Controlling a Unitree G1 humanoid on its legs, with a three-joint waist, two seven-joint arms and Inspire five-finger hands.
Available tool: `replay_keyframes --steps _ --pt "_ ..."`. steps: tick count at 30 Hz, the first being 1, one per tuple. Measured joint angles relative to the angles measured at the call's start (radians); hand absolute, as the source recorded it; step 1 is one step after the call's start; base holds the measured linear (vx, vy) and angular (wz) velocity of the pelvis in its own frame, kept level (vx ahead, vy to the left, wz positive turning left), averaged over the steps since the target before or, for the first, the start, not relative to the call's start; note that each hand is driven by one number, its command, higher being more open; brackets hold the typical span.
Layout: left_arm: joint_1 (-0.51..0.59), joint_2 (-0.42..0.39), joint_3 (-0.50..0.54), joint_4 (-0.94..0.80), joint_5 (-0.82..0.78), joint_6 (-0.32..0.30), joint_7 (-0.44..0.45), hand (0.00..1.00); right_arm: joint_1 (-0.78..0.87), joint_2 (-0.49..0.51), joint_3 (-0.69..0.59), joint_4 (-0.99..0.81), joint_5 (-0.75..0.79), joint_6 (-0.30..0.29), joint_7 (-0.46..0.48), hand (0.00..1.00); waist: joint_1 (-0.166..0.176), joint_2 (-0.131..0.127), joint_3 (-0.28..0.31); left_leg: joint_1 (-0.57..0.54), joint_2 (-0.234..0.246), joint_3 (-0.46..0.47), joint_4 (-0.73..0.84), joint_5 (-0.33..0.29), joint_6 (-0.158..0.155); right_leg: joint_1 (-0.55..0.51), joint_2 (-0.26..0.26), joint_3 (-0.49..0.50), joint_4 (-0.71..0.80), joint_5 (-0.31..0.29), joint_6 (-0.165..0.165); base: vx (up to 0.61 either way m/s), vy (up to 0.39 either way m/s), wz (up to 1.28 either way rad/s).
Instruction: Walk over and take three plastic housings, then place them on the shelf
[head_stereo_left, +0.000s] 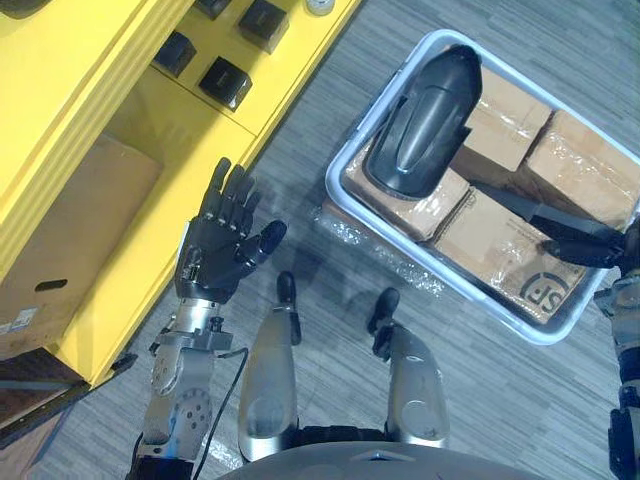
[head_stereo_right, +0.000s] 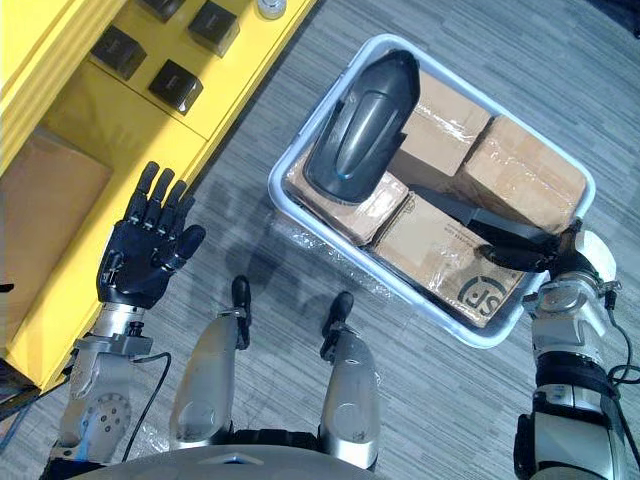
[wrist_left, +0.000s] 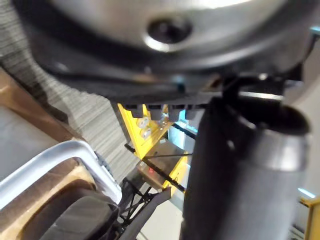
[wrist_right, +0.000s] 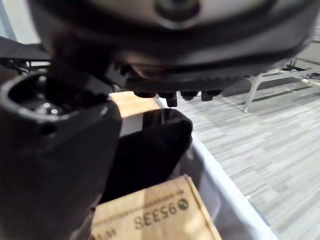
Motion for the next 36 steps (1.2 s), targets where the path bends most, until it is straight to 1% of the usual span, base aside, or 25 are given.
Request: replay_keyframes --steps 1,2,3,6,8,12,15,16,18,20,22,26,29,32,35,36 --pt "-0.011 -0.001 0.000 0.018 0.000 -0.003 0.001 1.00 -0.014 -0.028 0.001 0.032 0.001 0.009 -0.006 1.00 0.000 0.011 -0.004 -0.016 -0.004 -0.001 0.000 0.005 0.004 -0.015 -0.004 0.000 0.004 0.001 0.001 -0.02 0.021 0.06" --pt "-0.016 -0.001 0.000 0.024 0.000 -0.003 0.002 1.00 -0.021 -0.039 0.001 0.043 0.002 0.013 -0.008 1.00 -0.001 0.014 -0.004 -0.021 -0.005 -0.001 0.000 0.007 0.005 -0.020 -0.005 0.000 0.004 0.002 0.002 0.00 0.000 0.00" --pt "-0.019 0.000 0.002 0.029 -0.002 -0.005 0.006 1.00 -0.044 -0.048 0.001 0.067 0.002 0.014 -0.018 0.00 -0.002 0.017 -0.005 -0.031 -0.005 -0.002 0.004 0.008 0.006 -0.032 -0.006 0.001 0.007 0.003 0.002 0.00 0.000 0.00" --pt "-0.034 0.000 -0.007 0.057 -0.022 -0.014 0.005 1.00 -0.085 -0.072 0.021 0.112 0.003 0.018 -0.019 0.00 0.000 0.024 -0.006 -0.050 -0.004 -0.007 0.016 0.008 0.006 -0.048 -0.008 0.002 0.017 0.002 0.002 0.00 0.000 0.00" --pt "-0.054 0.000 -0.012 0.085 -0.035 -0.023 0.006 1.00 -0.117 -0.097 0.032 0.141 0.002 0.026 -0.019 0.00 0.002 0.039 -0.005 -0.067 -0.005 -0.014 0.024 0.009 0.007 -0.059 -0.008 -0.004 0.021 0.002 0.002 -0.02 0.004 0.05" --pt "-0.056 0.000 -0.016 0.100 -0.035 -0.025 0.006 1.00 -0.160 -0.130 0.049 0.173 0.002 0.032 -0.025 0.00 0.009 0.054 -0.005 -0.089 -0.008 -0.014 0.031 0.009 0.008 -0.088 -0.016 0.001 0.042 0.001 0.000 -0.04 0.004 0.01" --pt "-0.060 -0.001 -0.034 0.103 -0.036 -0.026 0.003 1.00 -0.181 -0.176 0.049 0.218 -0.011 0.039 -0.065 0.00 0.017 0.078 -0.004 -0.108 -0.020 -0.018 0.030 0.015 0.012 -0.113 -0.030 0.001 0.061 -0.001 -0.002 -0.05 0.007 0.08" --pt "-0.060 -0.003 -0.040 0.106 -0.036 -0.026 -0.003 1.00 -0.181 -0.191 0.049 0.228 -0.040 0.044 -0.084 0.00 0.022 0.094 -0.003 -0.117 -0.023 -0.019 0.031 0.018 0.014 -0.123 -0.035 -0.001 0.069 -0.001 -0.002 -0.03 0.007 0.04" --pt "-0.057 -0.003 -0.038 0.106 -0.038 -0.026 -0.006 1.00 -0.187 -0.193 0.048 0.232 -0.039 0.049 -0.110 0.00 0.026 0.104 -0.004 -0.124 -0.025 -0.019 0.029 0.027 0.016 -0.135 -0.039 0.000 0.077 -0.001 -0.002 -0.01 0.001 0.02" --pt "-0.059 -0.003 -0.036 0.106 -0.039 -0.026 -0.010 1.00 -0.186 -0.193 0.048 0.229 -0.044 0.037 -0.132 0.00 0.024 0.105 -0.004 -0.126 -0.024 -0.021 0.032 0.030 0.015 -0.139 -0.039 -0.001 0.087 -0.004 -0.006 0.00 0.000 0.00" --pt "-0.059 -0.003 -0.036 0.106 -0.039 -0.026 -0.021 1.00 -0.174 -0.193 0.048 0.220 -0.078 0.033 -0.137 0.00 0.023 0.105 -0.004 -0.126 -0.023 -0.024 0.032 0.032 0.014 -0.139 -0.039 -0.005 0.091 -0.006 -0.009 0.00 0.000 0.00" --pt "-0.058 -0.003 -0.035 0.106 -0.039 -0.026 -0.030 1.00 -0.144 -0.178 0.048 0.194 -0.079 0.012 -0.131 0.00 0.026 0.105 -0.004 -0.126 -0.022 -0.030 0.037 0.034 0.013 -0.138 -0.040 -0.009 0.105 -0.013 -0.014 -0.01 -0.016 0.05" --pt "-0.049 -0.003 -0.030 0.104 -0.041 -0.026 -0.034 1.00 -0.089 -0.171 0.048 0.123 -0.081 -0.006 -0.138 0.00 0.021 0.104 -0.004 -0.122 -0.019 -0.031 0.044 0.034 0.012 -0.132 -0.039 -0.009 0.111 -0.015 -0.015 -0.01 -0.001 -0.01" --pt "-0.023 -0.004 -0.007 0.079 -0.072 -0.024 -0.047 1.00 -0.026 -0.139 0.044 -0.024 -0.143 -0.033 -0.148 0.00 0.000 0.094 0.000 -0.092 -0.014 -0.027 0.043 0.033 0.011 -0.102 -0.033 -0.009 0.106 -0.015 -0.015 -0.02 -0.004 -0.05" --pt "0.013 -0.007 0.032 0.004 -0.079 -0.024 -0.052 1.00 0.084 -0.091 0.030 -0.272 -0.206 -0.110 -0.177 0.00 -0.008 0.065 0.013 -0.023 -0.001 -0.017 0.015 0.024 -0.001 -0.042 -0.017 -0.004 0.074 -0.025 -0.020 -0.04 -0.019 -0.14" --pt "0.021 -0.010 0.038 -0.012 -0.079 -0.023 -0.054 1.00 0.100 -0.085 0.027 -0.317 -0.227 -0.124 -0.178 0.00 -0.010 0.058 0.014 -0.009 0.000 -0.015 0.006 0.019 -0.003 -0.031 -0.014 -0.003 0.065 -0.025 -0.019 -0.02 -0.025 -0.08"
